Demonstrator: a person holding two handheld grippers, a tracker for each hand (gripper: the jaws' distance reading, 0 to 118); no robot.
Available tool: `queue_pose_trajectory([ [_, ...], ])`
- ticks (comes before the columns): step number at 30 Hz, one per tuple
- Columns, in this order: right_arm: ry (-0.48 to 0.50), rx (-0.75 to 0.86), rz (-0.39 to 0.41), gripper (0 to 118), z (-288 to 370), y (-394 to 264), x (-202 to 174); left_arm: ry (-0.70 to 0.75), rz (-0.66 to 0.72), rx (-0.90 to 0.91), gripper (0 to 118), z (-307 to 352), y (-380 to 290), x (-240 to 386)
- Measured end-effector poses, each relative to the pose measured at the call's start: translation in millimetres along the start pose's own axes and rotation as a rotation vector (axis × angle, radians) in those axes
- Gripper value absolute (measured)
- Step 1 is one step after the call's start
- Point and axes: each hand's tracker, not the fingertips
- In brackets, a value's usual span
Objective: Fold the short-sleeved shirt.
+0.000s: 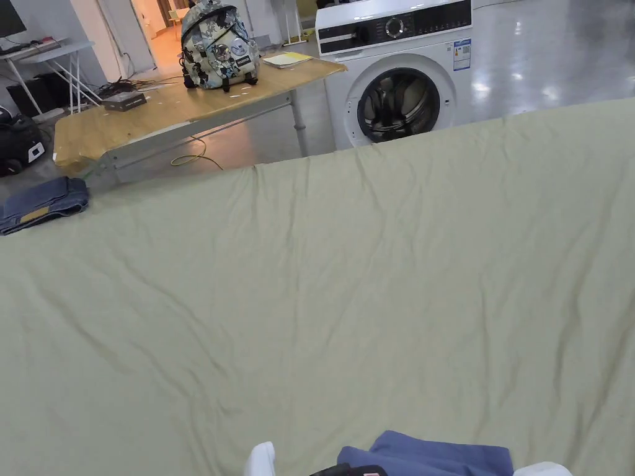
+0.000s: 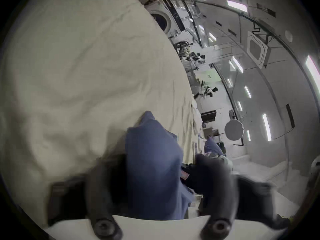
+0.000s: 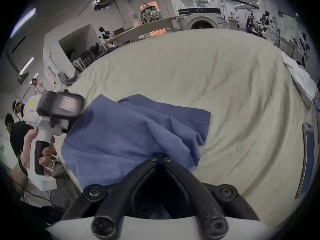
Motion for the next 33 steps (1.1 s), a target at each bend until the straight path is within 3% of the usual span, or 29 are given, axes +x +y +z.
queue_pose_trajectory([
  [1, -0.005, 0.000, 0.002, 0, 0, 0, -1, 0.067, -0.028, -0.011, 30, -4, -2, 6],
  [3, -0.005, 0.000, 0.005, 0, 3, 1, -2, 0.171, -0.110, -0.001, 30, 1, -3, 8],
  [4, 0.005, 0.001, 0.000, 0, 6, 3, -1, 0.103, -0.079, 0.007, 30, 6, -3, 4],
  [6, 0.121, 0.034, -0.078, 0, 19, 6, 9, 0.019, -0.012, 0.059, 30, 25, -1, 7],
  [8, 0.256, 0.085, -0.189, 0, 36, 8, 21, -0.001, -0.030, 0.109, 30, 59, -1, 17],
  [13, 0.180, 0.157, -0.195, 0, 72, 6, 44, 0.174, -0.075, 0.309, 30, 199, 28, 2],
  [17, 0.162, 0.159, -0.235, 0, 70, -2, 62, 0.379, -0.006, 0.495, 30, 302, 51, -18],
  [19, 0.145, 0.145, -0.292, 0, 63, -6, 65, 0.473, 0.021, 0.528, 30, 329, 61, -33],
  [22, 0.210, 0.143, -0.364, 0, 59, -9, 67, 0.585, 0.022, 0.531, 32, 338, 74, -48],
  [23, 0.215, 0.139, -0.364, 0, 57, -7, 66, 0.660, -0.017, 0.547, 38, 337, 74, -45],
  [25, 0.191, 0.129, -0.321, 0, 60, 0, 62, 0.885, -0.136, 0.588, 75, 344, 87, -46],
  [26, 0.169, 0.131, -0.278, 0, 64, 4, 61, 0.995, -0.217, 0.566, 82, 345, 89, -38],
  [30, 0.132, 0.166, -0.217, 0, 75, 18, 60, 1.216, -0.405, 0.611, 80, 349, 75, 11],
  [33, 0.116, 0.223, -0.197, 0, 80, 29, 62, 1.017, -0.541, 0.716, 80, 340, 45, 62],
])
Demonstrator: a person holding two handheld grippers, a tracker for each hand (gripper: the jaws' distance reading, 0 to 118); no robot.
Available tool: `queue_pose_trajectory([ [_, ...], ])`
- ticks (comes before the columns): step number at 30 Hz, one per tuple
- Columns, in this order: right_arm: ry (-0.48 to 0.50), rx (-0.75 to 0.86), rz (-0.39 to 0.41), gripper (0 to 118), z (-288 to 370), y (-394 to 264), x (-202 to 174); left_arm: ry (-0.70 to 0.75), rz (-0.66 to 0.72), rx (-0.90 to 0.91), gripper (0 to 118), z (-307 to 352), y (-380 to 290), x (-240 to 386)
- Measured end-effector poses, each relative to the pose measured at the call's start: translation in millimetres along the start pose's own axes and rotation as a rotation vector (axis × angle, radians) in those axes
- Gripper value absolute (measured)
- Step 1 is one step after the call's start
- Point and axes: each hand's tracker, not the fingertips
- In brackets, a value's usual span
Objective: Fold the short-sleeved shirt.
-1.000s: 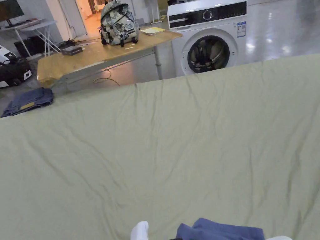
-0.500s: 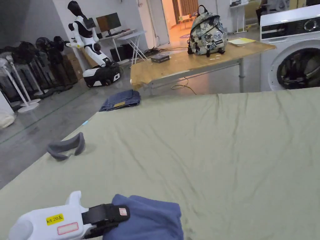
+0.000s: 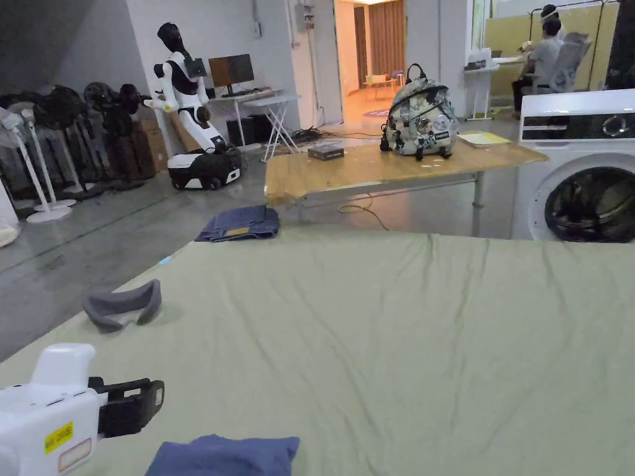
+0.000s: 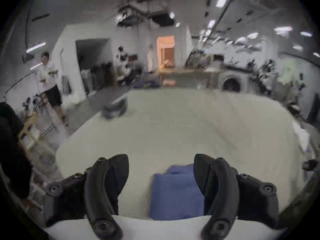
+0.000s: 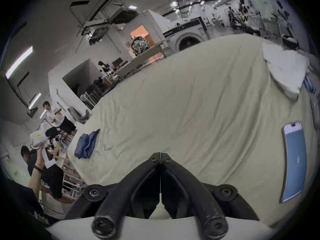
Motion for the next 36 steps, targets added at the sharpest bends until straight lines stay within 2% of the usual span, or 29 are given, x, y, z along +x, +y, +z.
queue_pose_trajectory([
  [2, -0.012, 0.053, 0.035, 0, 1, 12, -5, -0.159, 0.003, 0.088, 80, 25, 9, 28],
  [8, -0.118, 0.286, 0.253, 0, 24, 47, -49, -0.247, -0.136, 0.304, 79, 78, 23, 135],
  [10, -0.114, 0.365, 0.278, 0, 36, 56, -64, -0.285, -0.142, 0.393, 79, 80, 19, 164],
  [12, -0.122, 0.429, 0.297, 0, 43, 64, -75, -0.350, -0.147, 0.396, 79, 76, 16, 191],
  [14, -0.177, 0.470, 0.347, 0, 47, 67, -83, -0.419, -0.122, 0.398, 77, 78, 12, 216],
  [16, -0.202, 0.481, 0.373, 0, 52, 65, -88, -0.442, -0.107, 0.417, 66, 76, 11, 224],
  [17, -0.204, 0.484, 0.373, 0, 54, 63, -89, -0.445, -0.106, 0.426, 56, 80, 11, 231],
  [19, -0.206, 0.488, 0.370, 0, 58, 59, -89, -0.460, -0.110, 0.441, 21, 86, 12, 238],
  [21, -0.211, 0.492, 0.375, 0, 61, 53, -89, -0.470, -0.120, 0.442, 1, 93, 11, 242],
  [26, -0.257, 0.516, 0.411, 0, 66, 36, -89, -0.339, -0.228, 0.455, 0, 109, 4, 248],
  [30, -0.277, 0.529, 0.410, 0, 68, 34, -87, -0.357, -0.197, 0.451, 0, 117, -1, 244],
  [36, -0.284, 0.546, 0.404, 0, 74, 36, -92, -0.291, -0.173, 0.432, 0, 114, -5, 239],
])
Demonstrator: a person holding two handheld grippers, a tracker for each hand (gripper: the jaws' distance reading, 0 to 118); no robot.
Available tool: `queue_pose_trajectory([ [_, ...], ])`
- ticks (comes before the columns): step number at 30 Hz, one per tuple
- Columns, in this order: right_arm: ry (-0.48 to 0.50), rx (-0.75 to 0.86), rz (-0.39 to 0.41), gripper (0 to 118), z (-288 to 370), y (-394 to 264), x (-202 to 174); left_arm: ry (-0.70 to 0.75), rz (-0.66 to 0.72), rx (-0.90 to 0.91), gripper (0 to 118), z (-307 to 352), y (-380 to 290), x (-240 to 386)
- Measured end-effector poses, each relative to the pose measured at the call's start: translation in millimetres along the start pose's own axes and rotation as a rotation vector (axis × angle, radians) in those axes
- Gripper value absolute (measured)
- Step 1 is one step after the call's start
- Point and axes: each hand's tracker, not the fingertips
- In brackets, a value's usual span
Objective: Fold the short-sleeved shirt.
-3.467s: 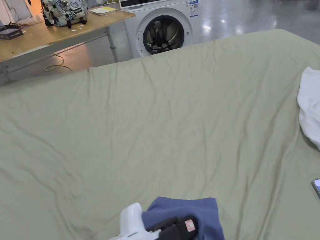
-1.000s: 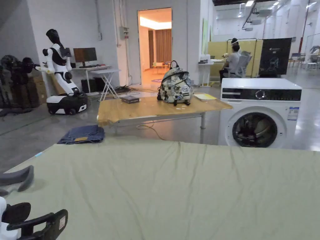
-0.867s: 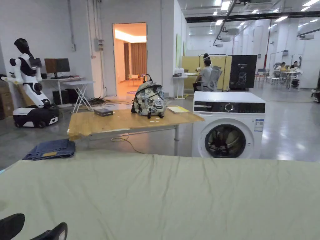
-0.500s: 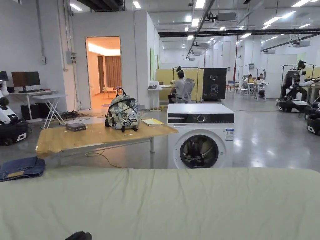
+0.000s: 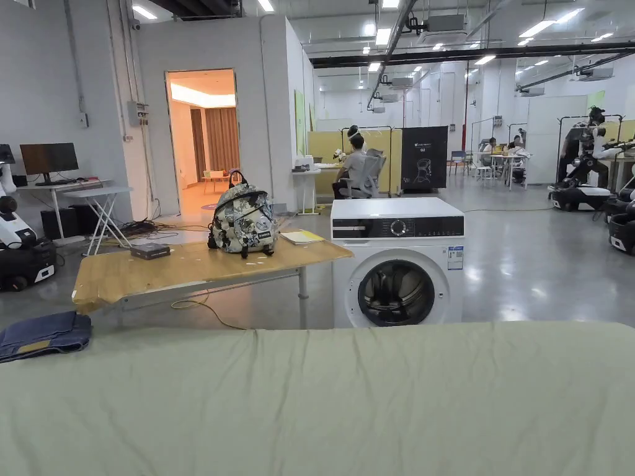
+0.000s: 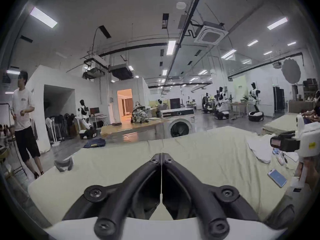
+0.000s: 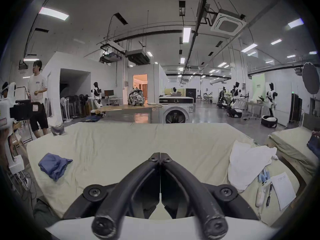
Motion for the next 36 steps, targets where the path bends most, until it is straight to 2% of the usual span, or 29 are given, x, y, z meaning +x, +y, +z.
queue_pose_trajectory([
  [3, -0.011, 0.005, 0.016, 0, 0, 1, -1, -0.014, 0.072, 0.003, 0, 0, -1, -7],
  [10, -0.015, 0.005, 0.005, 0, 0, 2, -2, 0.016, 0.045, -0.011, 0, -3, -1, -10],
  [11, -0.016, 0.004, 0.006, 8, -1, 3, -2, 0.024, 0.049, -0.024, 2, -4, 0, -10],
  [13, -0.010, 0.004, 0.007, 58, -1, 4, -2, 0.024, 0.053, -0.015, 34, -3, -2, -11],
  [14, -0.014, 0.009, 0.004, 77, 0, 4, -4, 0.030, 0.051, -0.012, 55, -3, -2, -11],
  [15, -0.015, 0.014, 0.002, 87, 0, 4, -4, 0.041, 0.051, -0.010, 81, -3, -1, -10],
  [16, -0.017, 0.027, 0.006, 87, 1, 4, -5, 0.046, 0.053, -0.006, 95, -3, -1, -9],
  [17, -0.023, 0.043, 0.006, 87, 2, 5, -5, 0.039, 0.061, -0.003, 102, -2, -2, -9],
  [18, -0.027, 0.053, 0.007, 89, 3, 6, -6, 0.029, 0.071, 0.003, 102, -1, -3, -9],
  [21, -0.006, 0.035, 0.008, 112, 0, 8, -4, 0.012, 0.091, 0.005, 102, -1, -4, -8],
  [22, -0.004, 0.032, 0.007, 115, -1, 7, -5, 0.012, 0.089, 0.005, 102, 0, -3, -7],
  [26, -0.001, 0.035, 0.001, 116, 0, 4, -8, 0.016, 0.080, 0.017, 102, 0, -4, -6],
  [33, -0.007, 0.028, 0.009, 116, -3, 4, -9, 0.002, 0.146, 0.002, 102, -4, -10, -14],
  [36, 0.009, 0.018, -0.016, 116, -4, 4, -9, 0.003, 0.152, 0.002, 102, -3, -12, -16],
])
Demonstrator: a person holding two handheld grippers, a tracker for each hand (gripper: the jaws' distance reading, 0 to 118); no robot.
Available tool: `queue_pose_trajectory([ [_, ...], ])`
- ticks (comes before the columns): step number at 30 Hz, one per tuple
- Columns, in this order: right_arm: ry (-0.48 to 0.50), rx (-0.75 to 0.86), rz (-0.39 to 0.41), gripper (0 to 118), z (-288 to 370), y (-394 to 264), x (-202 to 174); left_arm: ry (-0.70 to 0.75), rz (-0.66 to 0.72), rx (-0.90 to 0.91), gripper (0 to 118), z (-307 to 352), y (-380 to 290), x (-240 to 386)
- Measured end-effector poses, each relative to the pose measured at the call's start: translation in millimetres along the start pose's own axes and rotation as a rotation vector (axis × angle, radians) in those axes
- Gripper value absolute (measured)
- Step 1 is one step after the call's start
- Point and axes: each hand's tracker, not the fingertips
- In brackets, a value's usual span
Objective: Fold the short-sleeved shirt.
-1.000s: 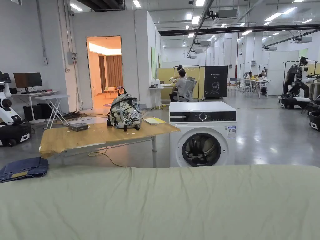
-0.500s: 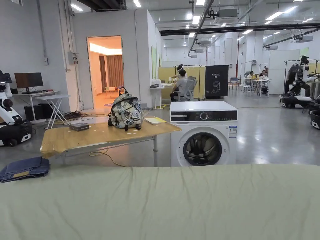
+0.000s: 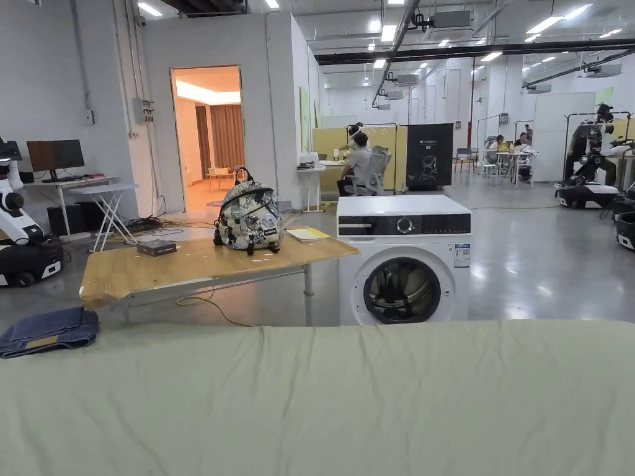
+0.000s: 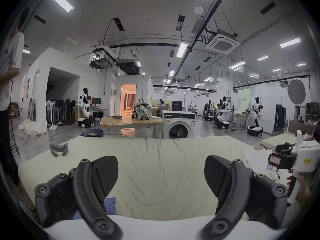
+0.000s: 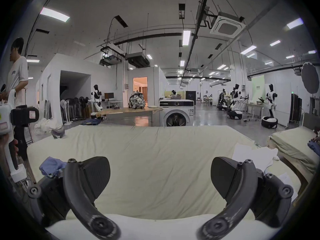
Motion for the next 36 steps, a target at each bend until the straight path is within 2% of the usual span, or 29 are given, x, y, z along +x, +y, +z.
queue_pose_trajectory([
  [6, 0.029, -0.005, -0.058, 116, -1, -1, 1, 0.000, 0.014, -0.005, 102, -1, -2, -3],
  [8, 0.085, -0.033, -0.107, 116, -4, 0, 5, -0.005, 0.017, -0.013, 102, -2, -2, -4],
  [13, 0.078, -0.065, -0.174, 116, -5, 8, 8, -0.009, 0.015, -0.025, 102, -2, -4, -3],
  [17, 0.105, -0.090, -0.304, 116, -7, 12, 16, -0.009, 0.034, -0.035, 102, -1, 0, -3],
  [20, 0.035, -0.116, -0.391, 116, -7, 17, 20, -0.019, 0.042, -0.025, 102, 1, 2, -4],
  [26, -0.054, -0.135, -0.406, 116, -9, 19, 22, -0.023, 0.037, -0.030, 102, 1, 3, -2],
  [36, -0.001, -0.157, -0.406, 116, -14, 10, 19, -0.055, 0.033, -0.009, 102, -1, 8, 4],
])
